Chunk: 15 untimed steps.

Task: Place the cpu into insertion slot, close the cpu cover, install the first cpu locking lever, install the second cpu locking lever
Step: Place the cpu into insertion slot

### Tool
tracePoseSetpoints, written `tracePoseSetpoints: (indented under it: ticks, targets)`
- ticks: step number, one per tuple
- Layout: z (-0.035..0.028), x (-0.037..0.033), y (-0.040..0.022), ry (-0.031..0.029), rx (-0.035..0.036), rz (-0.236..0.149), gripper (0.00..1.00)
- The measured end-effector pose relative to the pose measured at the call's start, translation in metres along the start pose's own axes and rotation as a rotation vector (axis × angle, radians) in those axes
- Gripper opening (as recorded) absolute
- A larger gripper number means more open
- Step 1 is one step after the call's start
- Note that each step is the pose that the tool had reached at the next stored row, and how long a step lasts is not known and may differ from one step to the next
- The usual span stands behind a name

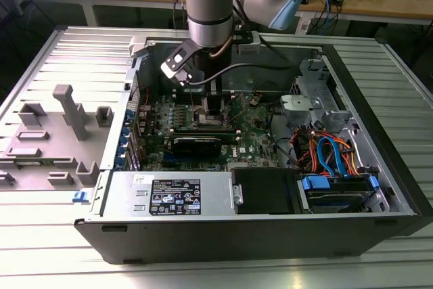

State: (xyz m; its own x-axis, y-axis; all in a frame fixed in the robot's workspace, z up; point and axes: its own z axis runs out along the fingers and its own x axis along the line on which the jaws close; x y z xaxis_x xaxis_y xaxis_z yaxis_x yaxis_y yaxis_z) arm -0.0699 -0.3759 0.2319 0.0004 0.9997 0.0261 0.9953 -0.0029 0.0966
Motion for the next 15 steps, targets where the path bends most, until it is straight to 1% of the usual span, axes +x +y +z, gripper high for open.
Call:
tracePoseSetpoints:
  ticks: [2,3,4,5,6,9,11,13,14,15]
  targets:
    - [0.0032,0.0000,-0.0014,-0.0010,-0.0005,0.000,0.55]
    - [0.0052,0.0001,-0.0021,-0.0073,-0.0006,-0.001,0.55]
    - [0.0058,0.0002,-0.0023,-0.0153,-0.0004,-0.001,0.55]
    - [0.0071,0.0006,-0.0028,-0.0257,-0.0005,-0.002,0.55]
    - [0.0086,0.0020,-0.0031,-0.0332,-0.0005,-0.003,0.55]
    - [0.0138,0.0024,-0.0039,-0.0333,-0.0005,-0.003,0.55]
    - [0.0204,0.0023,-0.0056,-0.0334,-0.0005,-0.003,0.55]
    - [0.0253,0.0022,-0.0084,-0.0330,-0.0006,-0.004,0.55]
    - [0.0273,0.0021,-0.0086,-0.0332,-0.0005,-0.004,0.55]
    - [0.0280,0.0021,-0.0087,-0.0360,-0.0005,-0.004,0.55]
